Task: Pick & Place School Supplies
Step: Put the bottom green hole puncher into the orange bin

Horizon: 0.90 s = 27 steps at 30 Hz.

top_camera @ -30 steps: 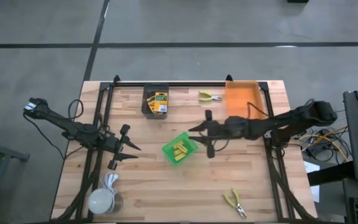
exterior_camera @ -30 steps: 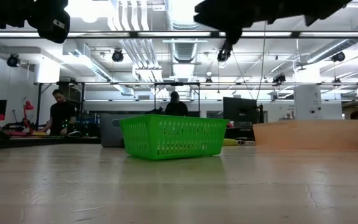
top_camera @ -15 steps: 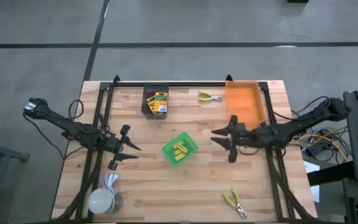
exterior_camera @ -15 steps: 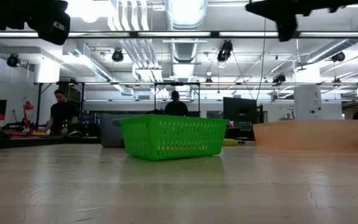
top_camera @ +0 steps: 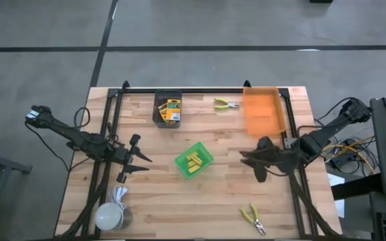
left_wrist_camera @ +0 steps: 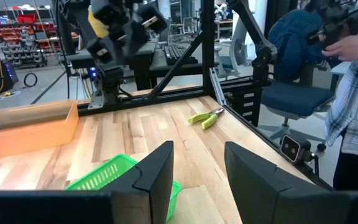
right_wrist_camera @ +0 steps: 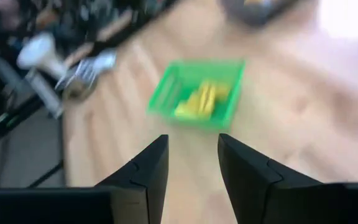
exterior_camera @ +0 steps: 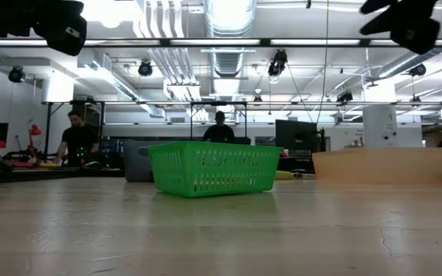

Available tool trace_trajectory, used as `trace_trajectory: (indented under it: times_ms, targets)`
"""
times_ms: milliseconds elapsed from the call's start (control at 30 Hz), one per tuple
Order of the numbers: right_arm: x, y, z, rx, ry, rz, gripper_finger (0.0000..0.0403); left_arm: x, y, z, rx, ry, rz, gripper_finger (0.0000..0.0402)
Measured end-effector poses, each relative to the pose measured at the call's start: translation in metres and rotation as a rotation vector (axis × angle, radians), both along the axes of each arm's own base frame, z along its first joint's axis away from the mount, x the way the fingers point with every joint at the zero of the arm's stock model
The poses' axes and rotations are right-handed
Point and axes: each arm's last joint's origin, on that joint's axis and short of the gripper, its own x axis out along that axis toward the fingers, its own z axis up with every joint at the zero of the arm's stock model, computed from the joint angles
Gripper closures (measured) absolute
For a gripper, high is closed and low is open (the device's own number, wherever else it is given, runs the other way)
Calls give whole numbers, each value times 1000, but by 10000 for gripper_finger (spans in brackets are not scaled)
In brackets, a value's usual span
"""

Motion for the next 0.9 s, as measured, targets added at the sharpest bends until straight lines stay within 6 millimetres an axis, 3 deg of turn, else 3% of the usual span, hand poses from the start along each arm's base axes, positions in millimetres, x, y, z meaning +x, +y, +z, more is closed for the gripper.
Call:
trace_trajectory:
  times_ms: [200,400,900]
  targets:
    - [5,13,3,277,226,95,246,0,0,0,0,1,0,252]
    - [13,35,-12,508,474,62,213,0,0,0,1,1,0,252]
    - [22,100,-42,717,748,-258,179,0,0,0,1,1,0,252]
